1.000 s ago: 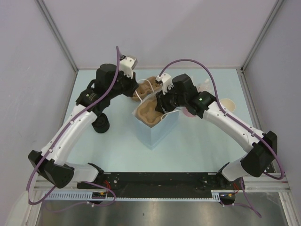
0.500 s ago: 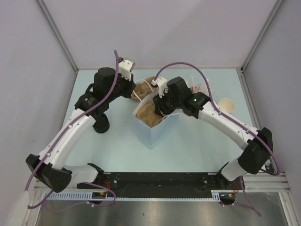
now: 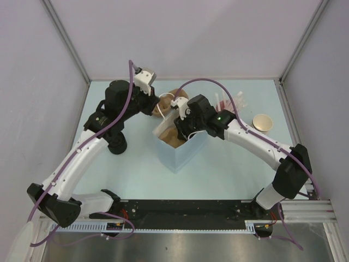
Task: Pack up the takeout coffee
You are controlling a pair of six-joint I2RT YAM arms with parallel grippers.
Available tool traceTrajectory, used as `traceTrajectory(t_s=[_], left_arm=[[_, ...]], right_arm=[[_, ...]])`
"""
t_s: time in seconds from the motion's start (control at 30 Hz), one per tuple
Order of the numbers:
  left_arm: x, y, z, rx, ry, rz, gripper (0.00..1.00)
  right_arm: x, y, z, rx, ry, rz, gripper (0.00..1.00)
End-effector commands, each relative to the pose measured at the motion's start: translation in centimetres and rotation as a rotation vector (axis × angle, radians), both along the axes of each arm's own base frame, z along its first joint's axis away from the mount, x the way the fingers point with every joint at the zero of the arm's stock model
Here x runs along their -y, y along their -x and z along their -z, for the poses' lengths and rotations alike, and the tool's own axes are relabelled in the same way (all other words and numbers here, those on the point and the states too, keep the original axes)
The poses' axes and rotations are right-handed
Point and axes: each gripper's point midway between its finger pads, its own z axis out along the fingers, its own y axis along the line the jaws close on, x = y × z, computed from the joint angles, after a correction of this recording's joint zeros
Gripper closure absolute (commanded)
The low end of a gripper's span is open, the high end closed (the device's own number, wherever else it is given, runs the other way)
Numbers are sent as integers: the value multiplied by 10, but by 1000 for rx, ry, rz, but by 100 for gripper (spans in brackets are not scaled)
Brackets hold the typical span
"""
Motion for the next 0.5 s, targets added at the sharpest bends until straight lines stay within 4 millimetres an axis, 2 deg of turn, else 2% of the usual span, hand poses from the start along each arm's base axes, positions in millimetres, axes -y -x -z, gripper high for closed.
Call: traceTrajectory(t_s=[0.0,0.33,0.43,0.47], left_arm=[[5,2,-16,39,44,31,86],[12,-4,-7,9,41,42,89],[14,-4,-6,4,42,48,84],[15,-5,-5,3,42,51,77]], right_arm=[[1,4,18,-30,45,-15,73],[4,4,26,-39,67,-12,73],[5,5,29,-44,73,-12,73],[5,6,29,-46,71,-14,73]])
